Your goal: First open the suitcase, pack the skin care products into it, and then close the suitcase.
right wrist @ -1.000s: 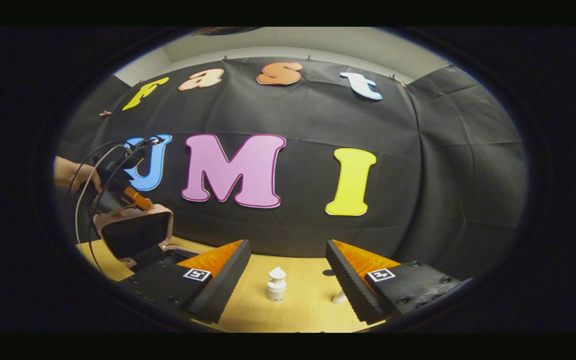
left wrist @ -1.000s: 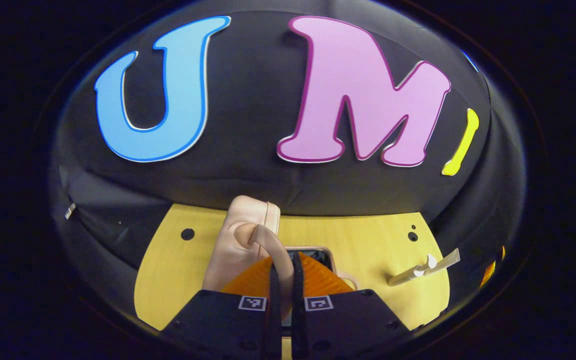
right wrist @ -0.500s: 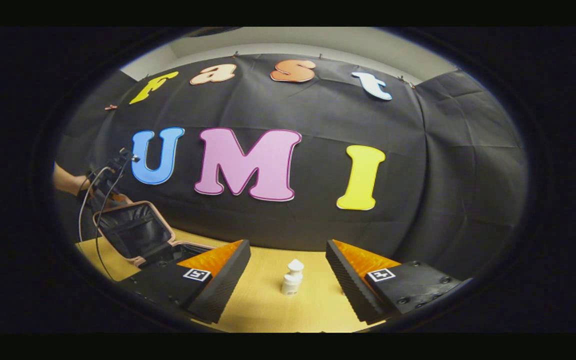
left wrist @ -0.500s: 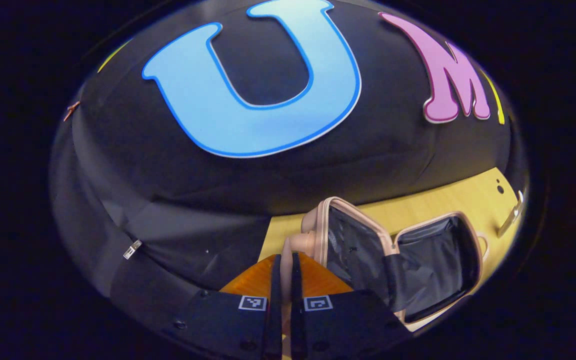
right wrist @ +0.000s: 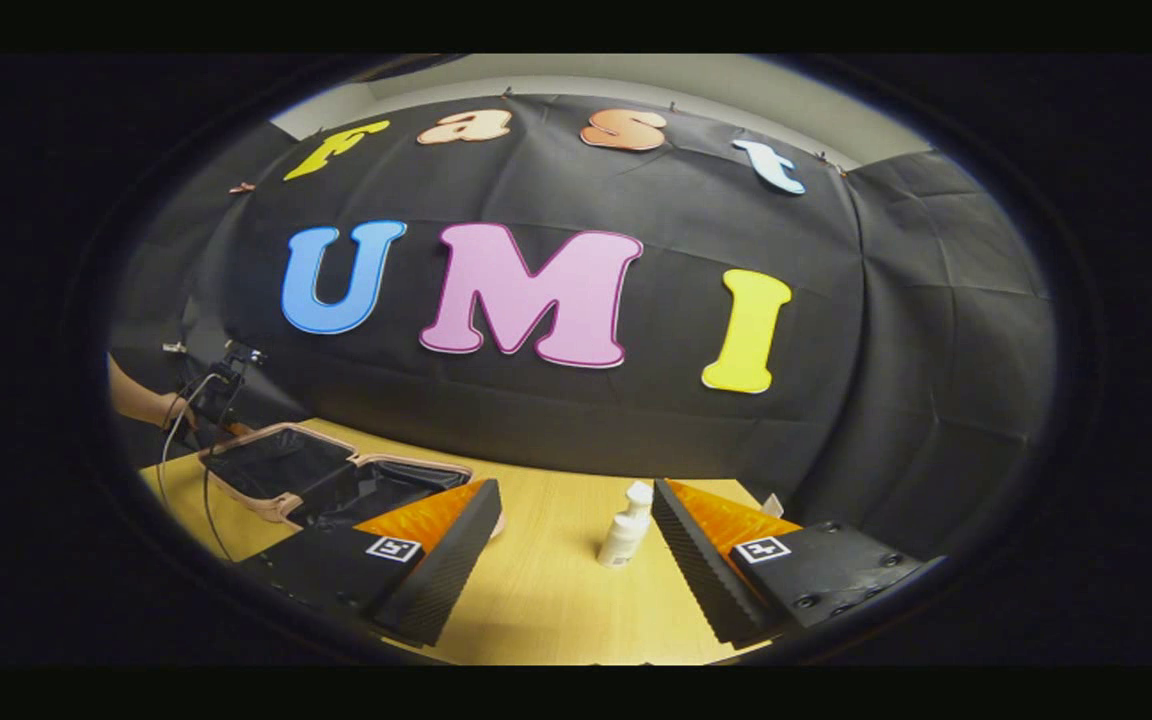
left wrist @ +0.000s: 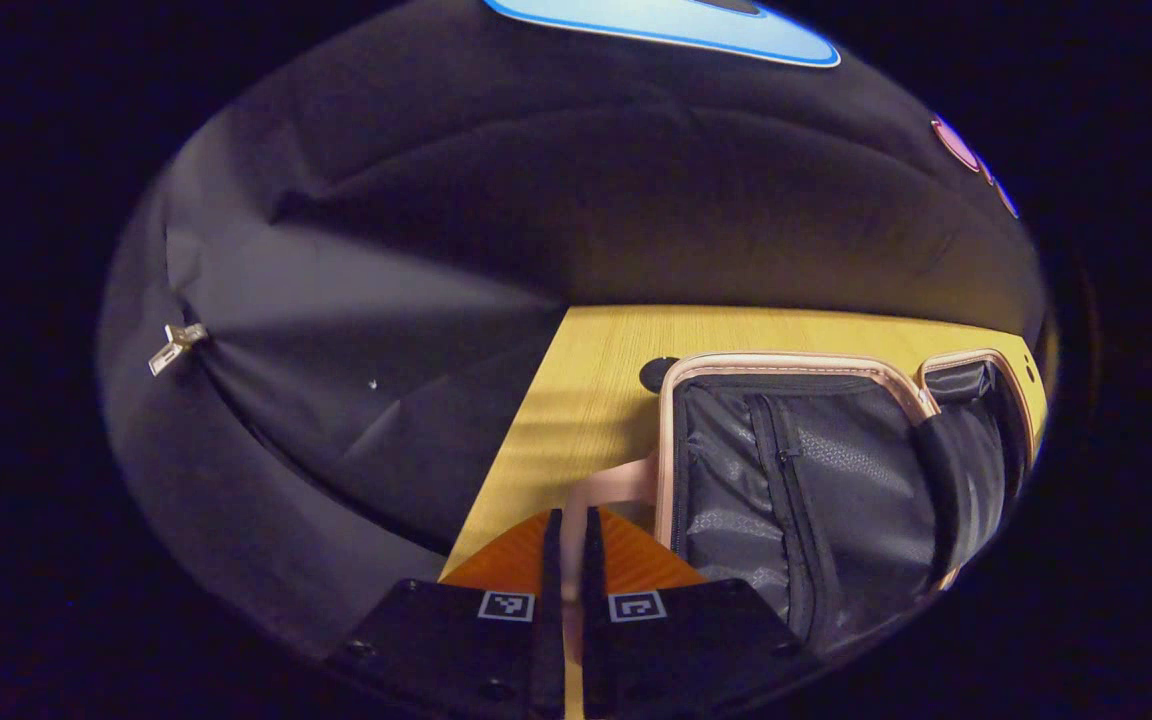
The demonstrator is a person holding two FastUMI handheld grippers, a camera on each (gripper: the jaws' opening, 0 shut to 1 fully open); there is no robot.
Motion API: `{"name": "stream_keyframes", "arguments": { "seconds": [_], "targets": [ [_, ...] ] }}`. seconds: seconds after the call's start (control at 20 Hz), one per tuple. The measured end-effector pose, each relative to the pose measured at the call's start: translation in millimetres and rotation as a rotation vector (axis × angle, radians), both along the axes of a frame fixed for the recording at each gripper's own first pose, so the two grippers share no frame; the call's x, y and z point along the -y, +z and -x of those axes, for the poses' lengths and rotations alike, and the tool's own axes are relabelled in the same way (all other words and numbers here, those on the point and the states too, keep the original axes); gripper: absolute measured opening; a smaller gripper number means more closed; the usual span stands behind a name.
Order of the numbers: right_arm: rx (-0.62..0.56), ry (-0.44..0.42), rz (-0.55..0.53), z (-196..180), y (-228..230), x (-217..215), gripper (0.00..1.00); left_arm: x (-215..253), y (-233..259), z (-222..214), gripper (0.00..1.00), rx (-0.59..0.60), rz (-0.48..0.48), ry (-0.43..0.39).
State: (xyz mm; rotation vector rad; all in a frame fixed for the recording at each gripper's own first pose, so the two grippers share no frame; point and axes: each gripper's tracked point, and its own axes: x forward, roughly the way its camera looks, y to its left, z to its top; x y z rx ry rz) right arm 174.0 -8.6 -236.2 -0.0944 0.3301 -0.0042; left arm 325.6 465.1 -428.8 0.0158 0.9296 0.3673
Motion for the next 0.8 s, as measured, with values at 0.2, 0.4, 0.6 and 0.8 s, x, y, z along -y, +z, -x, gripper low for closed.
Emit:
{"name": "stream_keyframes", "arguments": {
  "seconds": [0.2, 0.4, 0.6, 0.8],
  "targets": [
    [0.032, 0.006, 0.048, 8.4, 6.4, -2.0, 0.97, -27.5, 14.4, 11.0, 0.28, -0.009, -0.141, 0.009],
    [0.055, -0.033, 0.028, 16.0, 13.0, 10.5, 0.96, -31.0, 73.6, 12.5, 0.84, 0.097, -0.3, 0.019],
    [0.082, -0.035, 0.047, 15.7, 16.3, 28.9, 0.97, 26.6, 140.4, 5.3, 0.98, 0.286, -0.364, -0.065],
    [0.104, -0.044, 0.065, 9.1, 9.2, 58.9, 0.97, 126.2, 194.7, 9.4, 0.98, 0.467, -0.285, -0.076]
  ]
}}
